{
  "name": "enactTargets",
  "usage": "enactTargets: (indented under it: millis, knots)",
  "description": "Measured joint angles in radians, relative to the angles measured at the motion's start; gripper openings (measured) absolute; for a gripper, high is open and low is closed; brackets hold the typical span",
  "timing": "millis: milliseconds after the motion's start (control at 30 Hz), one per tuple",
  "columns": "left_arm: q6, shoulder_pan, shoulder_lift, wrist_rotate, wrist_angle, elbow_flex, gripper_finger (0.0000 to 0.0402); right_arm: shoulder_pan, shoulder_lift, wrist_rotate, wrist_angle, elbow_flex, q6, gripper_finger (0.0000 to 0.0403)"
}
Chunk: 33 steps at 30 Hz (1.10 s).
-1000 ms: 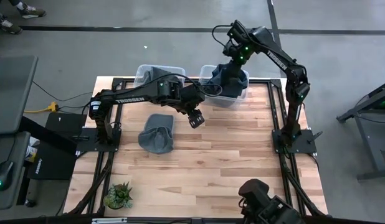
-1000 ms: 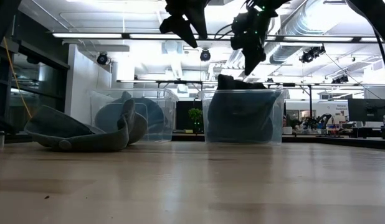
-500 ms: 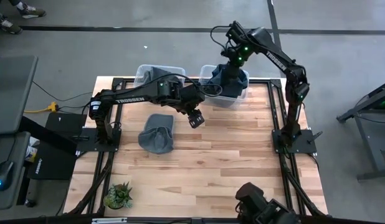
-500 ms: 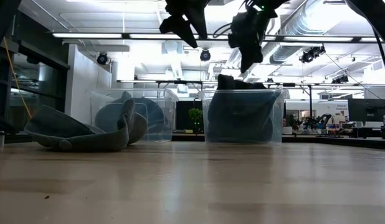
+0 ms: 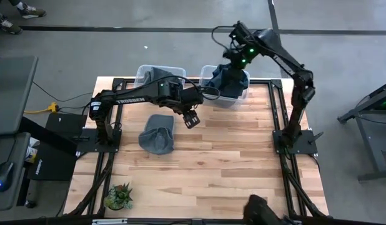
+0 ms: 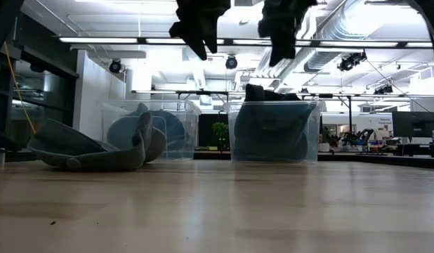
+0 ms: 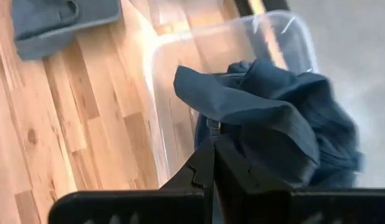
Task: Pick & Place hat
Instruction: Put the gray cap into the left transparent bin
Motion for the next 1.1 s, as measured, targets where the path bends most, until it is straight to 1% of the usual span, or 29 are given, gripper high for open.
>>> enactTargets:
  millis: [267,500,600,800,867,933,1100]
  knots:
    - [0.0,0.0,0.0,-0.004,0.007,0.0,0.0204,0.023,-0.184,-0.001,-0.006,0.0,0.005,0.0]
    - [0.0,0.004,0.0,-0.035,0.009,0.0,0.0204,0.073,-0.335,0.0,-0.049,0.001,0.022,0.0]
    - [0.0,0.009,0.0,-0.036,0.007,0.0,0.0204,0.103,-0.383,0.001,-0.059,0.001,0.032,0.0]
    - [0.0,0.032,0.0,-0.036,0.006,0.0,0.0204,0.175,-0.449,0.042,-0.09,-0.003,0.063,0.0]
    - [0.0,0.036,0.0,-0.031,0.005,0.0,0.0204,0.2,-0.478,0.041,-0.076,-0.05,0.075,0.0]
    - [0.003,0.048,0.0,-0.03,0.007,0.0,0.0204,0.223,-0.517,0.037,-0.041,-0.135,0.09,0.0]
    - [0.005,0.059,0.0,-0.016,0.005,0.0,0.0204,0.303,-0.655,0.047,0.169,-0.451,0.188,0.0]
